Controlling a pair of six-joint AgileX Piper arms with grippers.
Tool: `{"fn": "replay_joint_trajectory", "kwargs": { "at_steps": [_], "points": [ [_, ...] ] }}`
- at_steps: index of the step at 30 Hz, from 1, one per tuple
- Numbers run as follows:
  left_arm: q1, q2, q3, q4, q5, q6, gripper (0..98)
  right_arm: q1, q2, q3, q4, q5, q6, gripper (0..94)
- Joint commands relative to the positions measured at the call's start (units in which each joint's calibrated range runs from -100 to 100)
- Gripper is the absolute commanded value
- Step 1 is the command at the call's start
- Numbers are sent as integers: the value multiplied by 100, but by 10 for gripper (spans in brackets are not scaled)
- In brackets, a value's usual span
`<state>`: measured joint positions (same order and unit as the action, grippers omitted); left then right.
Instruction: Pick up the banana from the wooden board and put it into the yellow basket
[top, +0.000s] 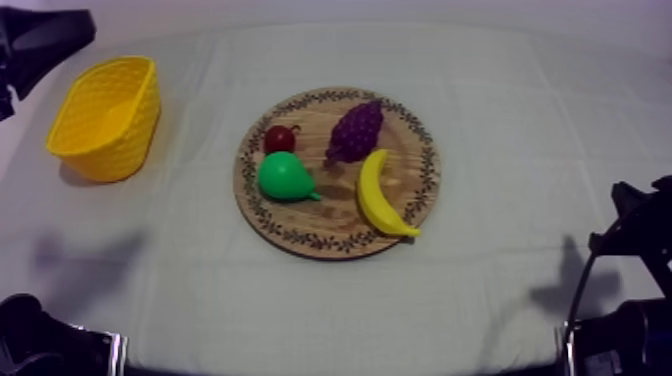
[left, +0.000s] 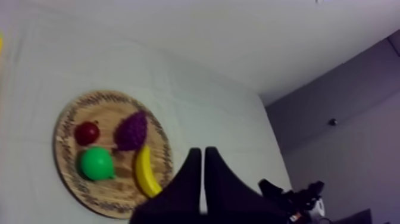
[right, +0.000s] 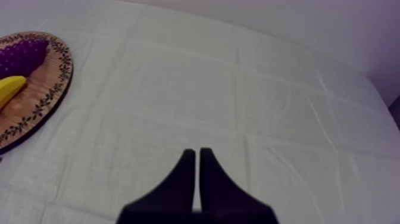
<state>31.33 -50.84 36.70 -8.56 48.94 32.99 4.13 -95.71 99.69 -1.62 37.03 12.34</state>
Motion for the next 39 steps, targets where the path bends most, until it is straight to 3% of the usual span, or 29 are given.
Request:
{"fn": "replay_joint_trajectory", "kwargs": {
  "at_steps": [1,9,21,26,39],
  "points": [
    [225,652,-523,33,82,123,1,1,-4,-3,-1,-2,-1,6],
    [501,1996,-1223,316,284,214,1,-11,-4,-3,1,-2,1,6],
    [483,3390,-1260,840,243,-15,1,-134,-4,-3,4,-2,-3,6],
    [494,3696,-823,1074,-103,-165,31,-143,-4,-3,4,-2,-1,6],
    [636,3918,-228,1327,-296,-307,138,-139,-4,-3,4,-2,-1,6]
  ]
}}
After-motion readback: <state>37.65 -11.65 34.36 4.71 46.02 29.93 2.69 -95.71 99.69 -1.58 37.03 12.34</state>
